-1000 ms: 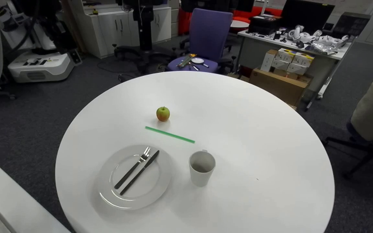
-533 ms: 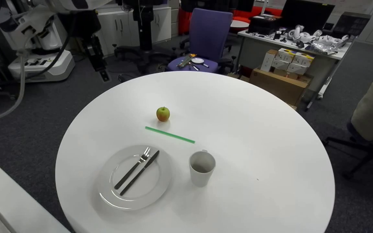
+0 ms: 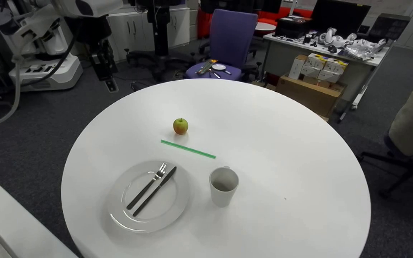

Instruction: Put the green straw into the mug

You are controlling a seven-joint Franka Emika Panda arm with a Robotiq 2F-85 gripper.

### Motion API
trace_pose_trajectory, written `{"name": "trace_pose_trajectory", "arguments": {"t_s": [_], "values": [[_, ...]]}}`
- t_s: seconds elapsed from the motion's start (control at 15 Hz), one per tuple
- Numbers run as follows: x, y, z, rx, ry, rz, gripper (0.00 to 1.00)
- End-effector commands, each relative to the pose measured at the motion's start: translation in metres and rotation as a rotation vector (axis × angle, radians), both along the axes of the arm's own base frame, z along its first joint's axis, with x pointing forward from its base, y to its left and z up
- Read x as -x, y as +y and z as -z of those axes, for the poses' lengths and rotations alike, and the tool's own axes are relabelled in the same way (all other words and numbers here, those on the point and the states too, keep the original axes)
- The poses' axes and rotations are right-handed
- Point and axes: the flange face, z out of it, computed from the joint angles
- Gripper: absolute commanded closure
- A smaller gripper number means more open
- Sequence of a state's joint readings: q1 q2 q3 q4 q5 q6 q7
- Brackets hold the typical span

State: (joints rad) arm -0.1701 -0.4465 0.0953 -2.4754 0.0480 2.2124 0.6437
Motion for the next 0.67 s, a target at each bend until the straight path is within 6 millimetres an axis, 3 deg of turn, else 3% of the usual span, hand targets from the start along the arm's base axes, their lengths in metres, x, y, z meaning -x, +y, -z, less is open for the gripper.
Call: {"name": "trace_pose_trajectory", "arguments": {"t_s": [0.0,0.27,0.6], "values": [[-0.014,-0.003,0.0,0.046,0.004,0.166,0.0],[-0.033,-0.028,0.015,0.043,0.024,0.394,0.0],[-0.067,-0.073,0.053,0.042,-0.015,0.676,0.0]]}}
